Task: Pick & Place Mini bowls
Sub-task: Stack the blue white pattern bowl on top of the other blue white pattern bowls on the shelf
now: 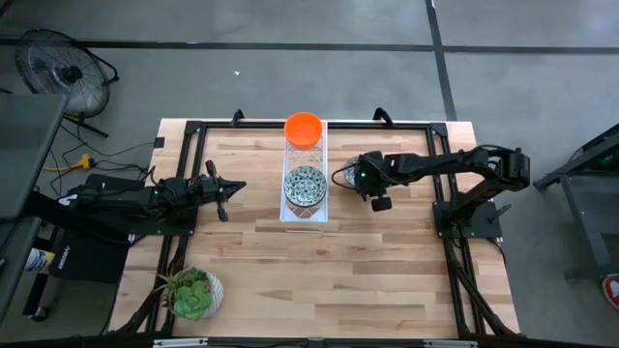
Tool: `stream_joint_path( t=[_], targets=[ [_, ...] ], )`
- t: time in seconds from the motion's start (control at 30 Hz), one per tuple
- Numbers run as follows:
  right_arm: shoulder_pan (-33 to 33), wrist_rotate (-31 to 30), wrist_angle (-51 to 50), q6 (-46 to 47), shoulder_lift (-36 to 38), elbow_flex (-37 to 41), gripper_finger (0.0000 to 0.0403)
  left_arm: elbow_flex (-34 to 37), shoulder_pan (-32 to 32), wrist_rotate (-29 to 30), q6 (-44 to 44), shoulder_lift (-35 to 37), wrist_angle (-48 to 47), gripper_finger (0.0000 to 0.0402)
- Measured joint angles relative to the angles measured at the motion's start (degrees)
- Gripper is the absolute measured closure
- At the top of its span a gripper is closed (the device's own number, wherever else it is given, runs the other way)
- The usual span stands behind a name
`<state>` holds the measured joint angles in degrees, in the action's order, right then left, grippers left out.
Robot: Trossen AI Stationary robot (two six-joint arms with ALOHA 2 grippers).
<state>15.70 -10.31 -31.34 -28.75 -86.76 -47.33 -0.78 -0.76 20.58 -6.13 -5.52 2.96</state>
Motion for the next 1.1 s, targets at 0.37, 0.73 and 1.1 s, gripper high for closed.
stream_joint_path(
  t=[0.37,0.73,1.1],
  targets=[
    [0.0,0.21,-1.28,0.18,0.0,0.0,0.0352,0.0,0.0,0.0,0.0,0.0,0.02,0.0401],
    [0.02,0.83,-2.52,0.04,0.22,-0.22,0.0398,0.0,-0.01,-0.01,0.0,0.0,0.0,0.0401],
    [-2.2,-0.63,-7.92,1.82,1.84,-1.41,0.0401,0.0,0.0,0.0,-0.01,0.02,0.02,0.0401]
  ],
)
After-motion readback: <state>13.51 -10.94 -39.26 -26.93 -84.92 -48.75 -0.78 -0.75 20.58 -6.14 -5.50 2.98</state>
